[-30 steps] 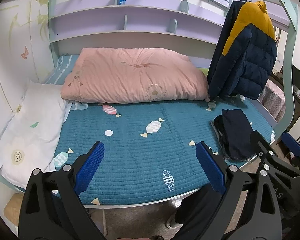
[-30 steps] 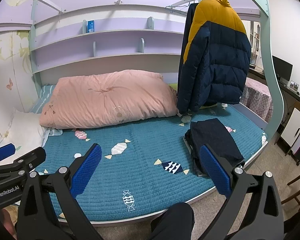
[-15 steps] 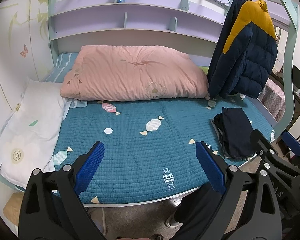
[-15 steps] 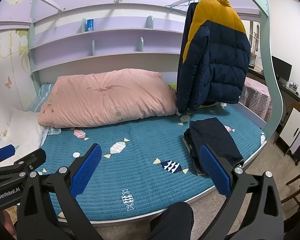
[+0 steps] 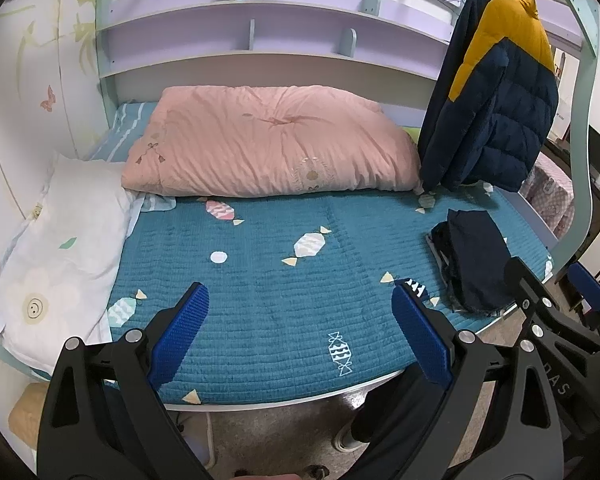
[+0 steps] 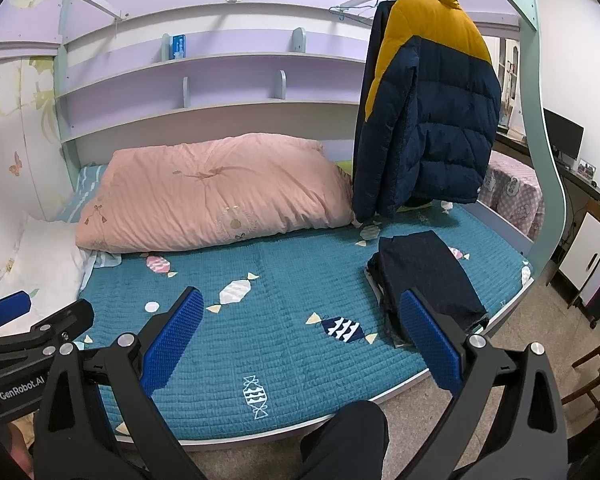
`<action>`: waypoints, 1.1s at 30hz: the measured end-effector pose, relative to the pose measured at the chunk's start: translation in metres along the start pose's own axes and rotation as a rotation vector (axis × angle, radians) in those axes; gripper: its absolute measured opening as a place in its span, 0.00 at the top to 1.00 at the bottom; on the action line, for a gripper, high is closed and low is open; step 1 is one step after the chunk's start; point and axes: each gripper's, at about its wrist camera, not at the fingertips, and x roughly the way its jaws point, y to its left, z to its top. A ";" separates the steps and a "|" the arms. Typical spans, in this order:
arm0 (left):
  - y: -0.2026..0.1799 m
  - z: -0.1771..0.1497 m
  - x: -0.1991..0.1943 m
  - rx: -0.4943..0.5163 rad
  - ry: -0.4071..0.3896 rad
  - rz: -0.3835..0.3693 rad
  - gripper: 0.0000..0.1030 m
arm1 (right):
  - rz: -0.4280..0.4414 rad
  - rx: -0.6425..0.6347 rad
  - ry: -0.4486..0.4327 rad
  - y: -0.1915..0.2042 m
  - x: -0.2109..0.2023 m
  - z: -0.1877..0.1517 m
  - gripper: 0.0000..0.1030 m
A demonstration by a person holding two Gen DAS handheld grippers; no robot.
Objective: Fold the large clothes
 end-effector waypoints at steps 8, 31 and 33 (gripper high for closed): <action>0.000 0.000 0.003 -0.001 0.014 -0.005 0.09 | 0.001 -0.001 0.004 0.000 0.002 -0.003 0.07; -0.001 0.005 0.001 0.020 0.005 -0.015 0.09 | -0.001 0.011 0.005 -0.002 0.003 -0.001 0.07; -0.002 0.006 0.000 0.027 -0.001 -0.009 0.09 | 0.001 0.015 0.012 -0.002 0.003 -0.001 0.07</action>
